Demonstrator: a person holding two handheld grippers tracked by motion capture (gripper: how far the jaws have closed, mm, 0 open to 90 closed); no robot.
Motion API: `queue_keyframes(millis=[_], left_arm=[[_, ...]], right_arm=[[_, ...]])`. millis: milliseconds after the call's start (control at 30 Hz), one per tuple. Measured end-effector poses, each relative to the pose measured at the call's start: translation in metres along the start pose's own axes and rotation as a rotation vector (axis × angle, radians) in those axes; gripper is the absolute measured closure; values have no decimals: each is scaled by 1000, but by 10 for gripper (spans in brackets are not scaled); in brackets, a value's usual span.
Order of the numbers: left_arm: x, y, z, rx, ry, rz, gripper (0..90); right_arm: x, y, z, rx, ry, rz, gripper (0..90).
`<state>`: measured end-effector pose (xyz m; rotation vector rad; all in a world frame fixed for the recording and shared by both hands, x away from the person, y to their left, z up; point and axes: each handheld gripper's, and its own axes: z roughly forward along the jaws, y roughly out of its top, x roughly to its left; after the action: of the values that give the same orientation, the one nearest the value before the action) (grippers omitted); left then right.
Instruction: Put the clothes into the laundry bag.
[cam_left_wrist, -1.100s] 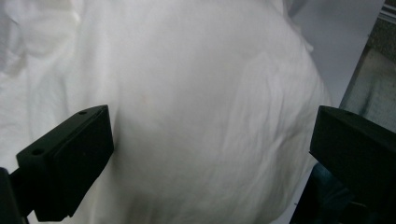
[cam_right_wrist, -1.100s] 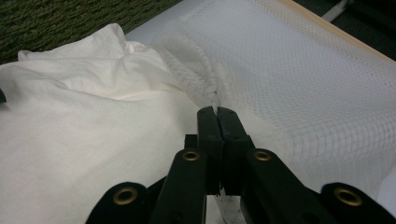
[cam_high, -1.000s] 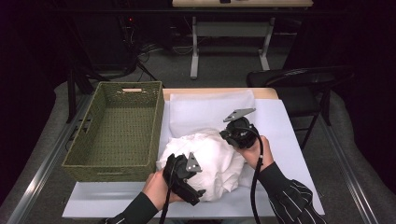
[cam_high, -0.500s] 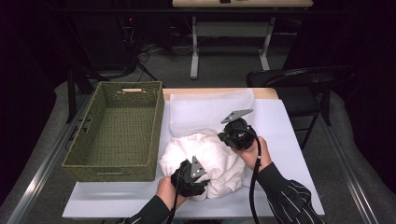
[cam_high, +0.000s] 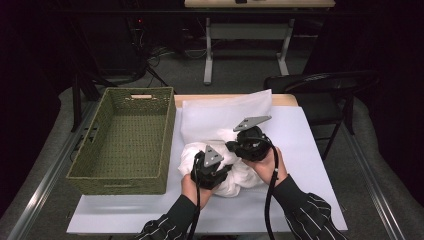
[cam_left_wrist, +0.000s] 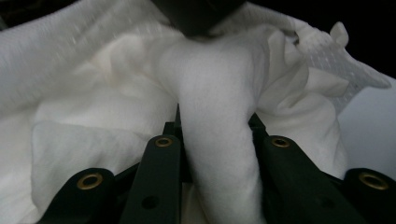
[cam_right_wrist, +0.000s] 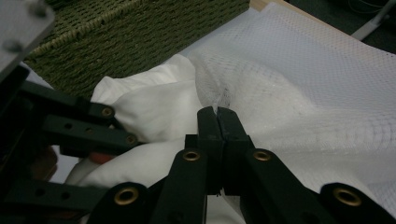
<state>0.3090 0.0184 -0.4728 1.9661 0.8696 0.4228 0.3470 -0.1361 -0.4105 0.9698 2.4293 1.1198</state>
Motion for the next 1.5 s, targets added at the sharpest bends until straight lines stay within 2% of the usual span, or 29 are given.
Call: queue_keyframes(millis=[67, 133, 167, 233, 300, 467, 567, 700, 733, 800, 900, 933, 1000, 1133, 1233, 1300, 1367, 1433, 1500], left_arm=[[-2, 0, 9, 9, 19, 34, 756], [-3, -9, 21, 45, -3, 30, 728], [-4, -14, 25, 64, -14, 40, 699], [-7, -23, 27, 64, -22, 70, 612], [-10, -26, 23, 60, -37, 97, 503], [-15, -21, 7, 136, -66, 194, 199], [-14, -20, -3, 154, -75, 211, 151], [-13, -22, -18, 138, -72, 209, 125], [-13, -22, -22, 146, -74, 220, 121], [-12, -23, -30, 147, -79, 217, 74], [-12, -23, -37, 176, -92, 215, 7], [-11, -23, -37, 202, -99, 222, 0], [-9, -25, -36, 225, -103, 211, 0], [-6, -34, -23, 273, -107, 193, 0], [-6, -38, -14, 255, -99, 188, 11], [-7, -42, -8, 216, -109, 170, 54], [-9, -47, -1, 202, -86, 185, 143], [-9, -52, 3, 178, -63, 194, 270], [-6, -54, 5, 148, -69, 173, 442]], right_arm=[[-3, 0, -4, -11, 0, 8, 899], [-8, -4, -3, -1, -3, 28, 899], [-11, -7, 0, 10, 0, 39, 899], [-15, -12, 3, 32, -10, 42, 899], [-18, -14, 4, 42, -8, 52, 898], [-20, -15, 5, 45, -12, 50, 897], [-20, -14, 6, 44, -16, 52, 897], [-20, -14, 5, 42, -17, 52, 896], [-20, -14, 5, 43, -18, 53, 897], [-21, -14, 5, 42, -20, 53, 896], [-21, -13, 5, 43, -23, 55, 896], [-21, -13, 5, 44, -22, 54, 896], [-21, -13, 5, 44, -24, 54, 897], [-21, -13, 5, 45, -23, 55, 896], [-21, -13, 6, 47, -22, 55, 897], [-20, -14, 7, 48, -21, 55, 897], [-20, -15, 10, 55, -25, 48, 897], [-20, -16, 11, 59, -21, 53, 897], [-18, -15, 12, 60, -17, 52, 898]])
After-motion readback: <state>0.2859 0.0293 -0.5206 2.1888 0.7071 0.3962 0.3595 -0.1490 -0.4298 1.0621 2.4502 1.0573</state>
